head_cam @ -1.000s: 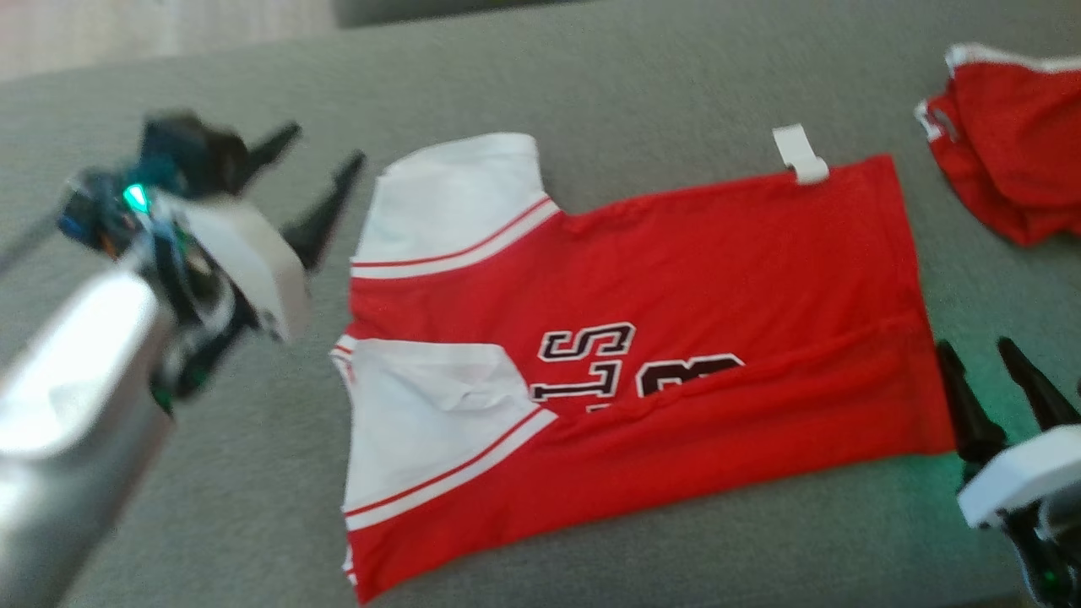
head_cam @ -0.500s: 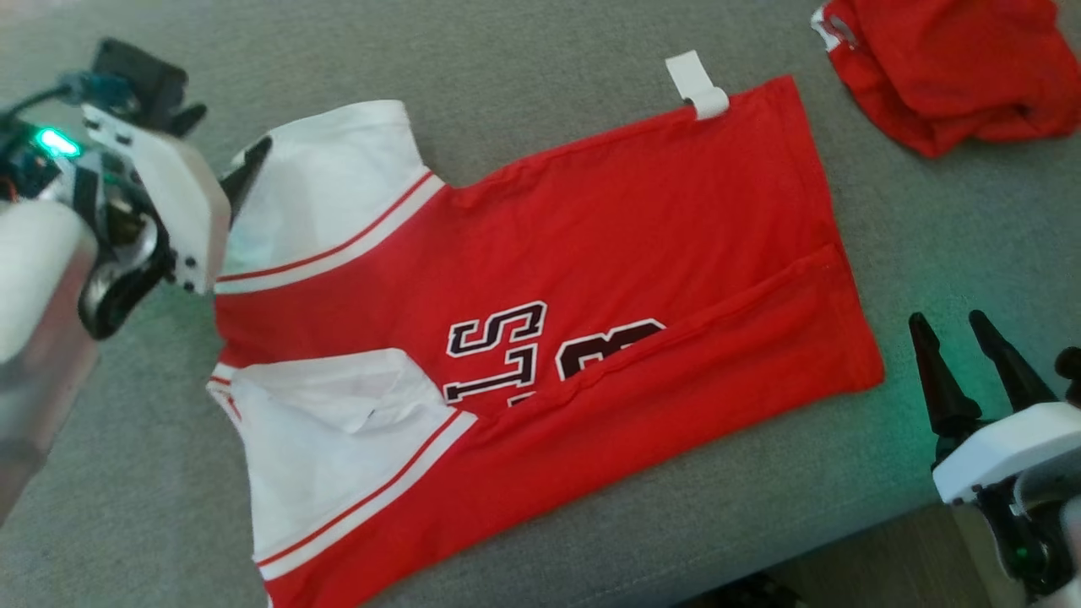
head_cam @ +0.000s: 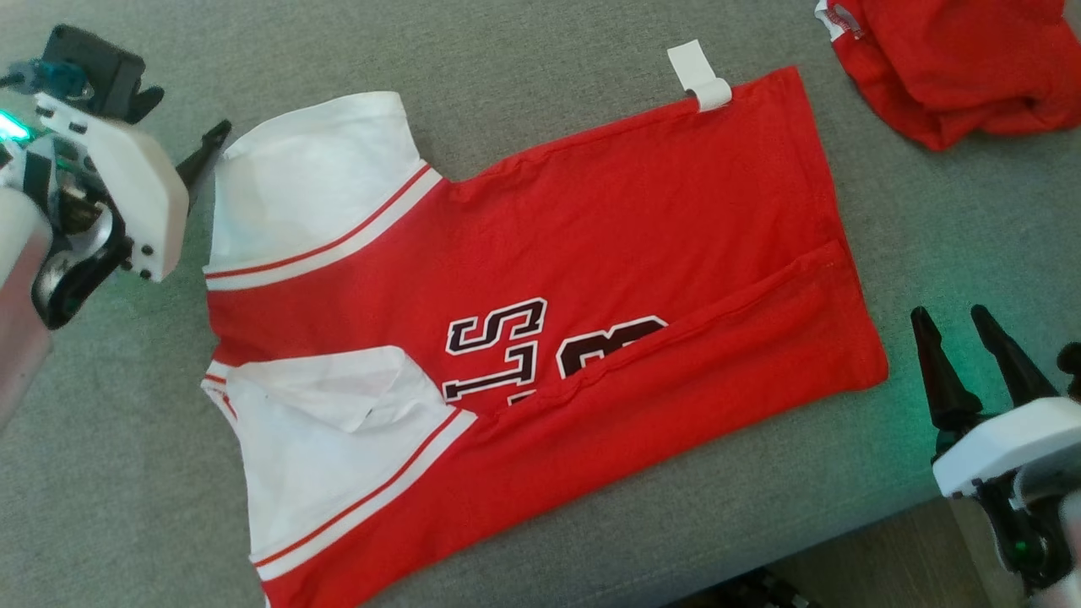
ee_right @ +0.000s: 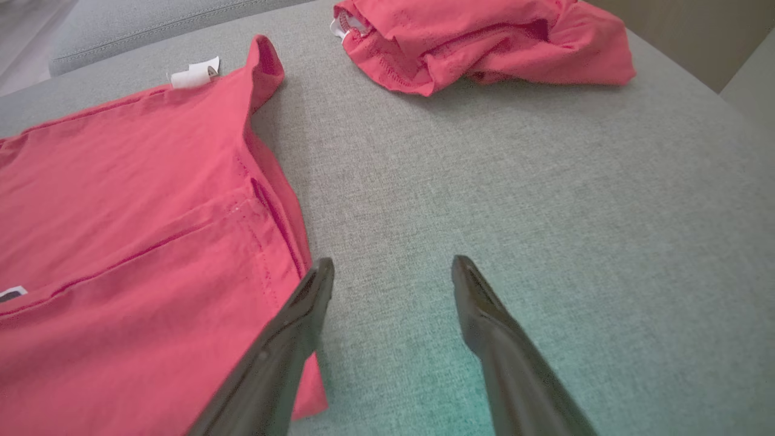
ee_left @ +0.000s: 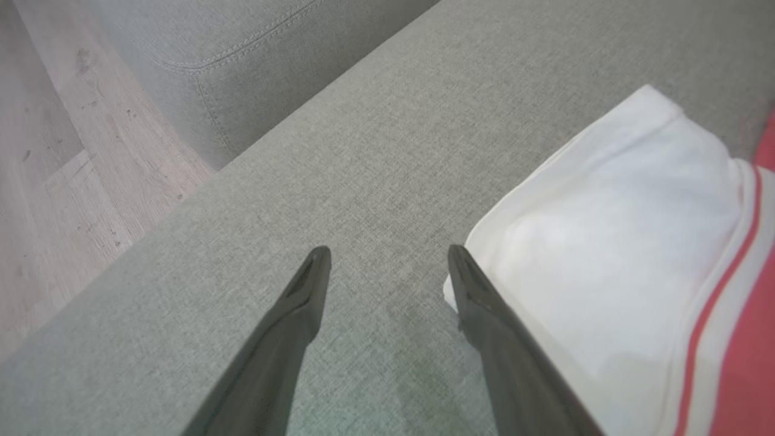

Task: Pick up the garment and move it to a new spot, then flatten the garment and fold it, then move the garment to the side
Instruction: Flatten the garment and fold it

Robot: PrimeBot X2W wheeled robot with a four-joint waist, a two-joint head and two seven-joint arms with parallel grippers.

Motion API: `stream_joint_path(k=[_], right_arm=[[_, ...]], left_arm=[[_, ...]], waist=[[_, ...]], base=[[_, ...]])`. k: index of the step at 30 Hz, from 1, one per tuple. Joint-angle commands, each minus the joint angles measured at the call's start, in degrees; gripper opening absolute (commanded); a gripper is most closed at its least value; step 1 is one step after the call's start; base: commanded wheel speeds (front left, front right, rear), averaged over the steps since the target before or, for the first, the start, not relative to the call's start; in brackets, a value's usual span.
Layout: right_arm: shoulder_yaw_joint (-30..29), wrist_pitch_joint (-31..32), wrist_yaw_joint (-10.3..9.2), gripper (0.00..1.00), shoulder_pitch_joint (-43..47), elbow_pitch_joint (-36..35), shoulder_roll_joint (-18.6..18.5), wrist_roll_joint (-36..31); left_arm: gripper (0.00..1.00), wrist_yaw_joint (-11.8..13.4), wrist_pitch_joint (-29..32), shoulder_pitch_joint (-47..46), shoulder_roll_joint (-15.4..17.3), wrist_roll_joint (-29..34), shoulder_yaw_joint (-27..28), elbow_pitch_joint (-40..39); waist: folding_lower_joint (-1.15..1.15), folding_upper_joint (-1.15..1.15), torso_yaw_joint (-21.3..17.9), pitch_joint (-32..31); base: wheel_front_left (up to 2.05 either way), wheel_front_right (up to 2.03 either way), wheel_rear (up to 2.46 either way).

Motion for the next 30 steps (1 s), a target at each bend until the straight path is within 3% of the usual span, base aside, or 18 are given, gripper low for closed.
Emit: stream_joint_path(k=[1,20,21,22,23,24,25,30], right_arm=[[0.55,-0.56,0.39,1.0,-0.83,-1.22,-1.1,0.01],[0.76,-1.66,0.39,1.0,-2.26,0.29,-0.41,0.07],[0.79,-1.72,0.39,1.0,-2.24,0.33,-0.44,0.08],[0.79,-1.77,0.39,1.0,-2.23,0.39,-0.53,0.12],[0.81,-1.8,0.39,1.0,-2.23,0.47,-0.6,0.15],[0.79,-1.83,0.39,1.0,-2.24,0.57,-0.62,0.14],[0.76,-1.86,0.39,1.0,-2.26,0.66,-0.6,0.11],[0.55,-1.93,0.39,1.0,-2.45,0.93,-0.63,0.07]], left_arm=[[1.0,0.11,0.08,-3.29,3.07,-0.13,0.98,-0.73],[0.97,0.1,-0.67,-2.84,4.59,-3.13,-6.55,-2.27],[0.93,0.1,-0.67,-2.93,4.67,-3.37,-6.96,-2.56],[0.47,0.1,-0.83,-3.06,4.79,-3.59,-7.32,-2.87],[0.38,0.1,-1.28,-3.23,4.94,-3.72,-7.72,-3.32],[0.07,0.1,-1.74,-3.39,5.11,-3.91,-8.0,-3.5],[0.0,0.1,-2.07,-3.53,5.26,-4.12,-8.45,-3.76],[0.0,0.1,-3.43,-4.98,6.23,-4.29,-10.19,-4.0]], waist=[[0.0,0.0,-0.03,0.24],[0.0,0.0,-0.68,1.5],[0.0,0.0,-0.76,1.57],[0.0,0.0,-0.84,1.63],[0.0,0.0,-0.94,1.69],[0.0,0.0,-1.04,1.73],[0.0,0.0,-1.12,1.73],[0.0,0.0,-1.45,1.57]], base=[[0.0,0.0,0.0],[0.0,0.0,0.0],[0.0,0.0,0.0],[0.0,0.0,0.0],[0.0,0.0,0.0],[0.0,0.0,0.0],[0.0,0.0,0.0],[0.0,0.0,0.0]])
